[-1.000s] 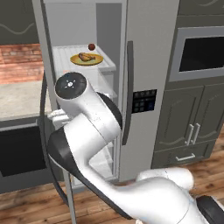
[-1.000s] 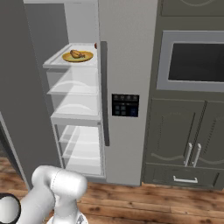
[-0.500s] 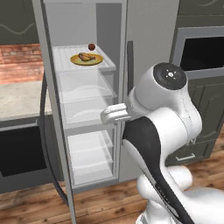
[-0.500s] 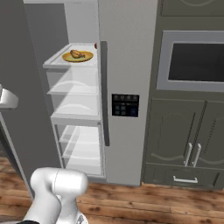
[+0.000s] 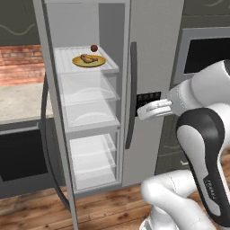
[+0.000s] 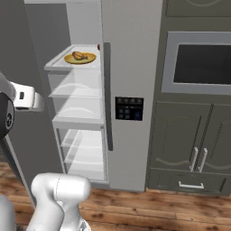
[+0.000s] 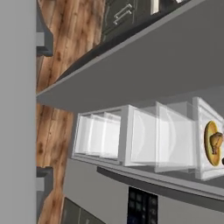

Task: Retrieve the chicken drumstick from the fridge and place it on the saucepan with marinade on the stove.

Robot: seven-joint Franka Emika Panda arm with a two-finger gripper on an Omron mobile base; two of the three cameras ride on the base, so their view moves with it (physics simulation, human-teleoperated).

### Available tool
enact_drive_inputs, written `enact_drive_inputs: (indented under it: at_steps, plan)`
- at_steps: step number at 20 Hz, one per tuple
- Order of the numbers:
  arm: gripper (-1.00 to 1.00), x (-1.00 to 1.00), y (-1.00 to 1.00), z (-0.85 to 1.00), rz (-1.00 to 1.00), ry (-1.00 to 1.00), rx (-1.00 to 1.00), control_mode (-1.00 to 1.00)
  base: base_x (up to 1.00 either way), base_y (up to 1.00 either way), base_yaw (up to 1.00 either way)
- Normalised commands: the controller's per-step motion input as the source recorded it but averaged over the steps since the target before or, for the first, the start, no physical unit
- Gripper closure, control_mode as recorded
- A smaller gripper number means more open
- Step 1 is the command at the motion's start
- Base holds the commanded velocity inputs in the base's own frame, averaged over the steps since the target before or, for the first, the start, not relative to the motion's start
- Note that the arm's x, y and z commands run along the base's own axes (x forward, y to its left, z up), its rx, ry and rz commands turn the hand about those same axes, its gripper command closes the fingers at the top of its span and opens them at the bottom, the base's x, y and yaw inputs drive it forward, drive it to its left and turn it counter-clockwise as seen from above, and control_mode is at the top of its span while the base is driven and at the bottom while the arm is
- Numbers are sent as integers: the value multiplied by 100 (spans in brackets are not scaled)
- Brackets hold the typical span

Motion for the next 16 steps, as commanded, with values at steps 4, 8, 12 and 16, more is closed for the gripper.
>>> enact_drive_inputs:
  at_steps: [4, 8, 12, 16]
  plan:
    - [-100, 0, -4, 44, -3, 10, 1, -100, 0, 0, 0]
    - [-100, 0, -7, 35, -13, 10, 0, -100, 0, 0, 0]
    - [-100, 0, -19, 19, -21, 8, 0, -100, 0, 0, 0]
    - [-100, -9, -55, 1, -11, 1, 0, -100, 0, 0, 0]
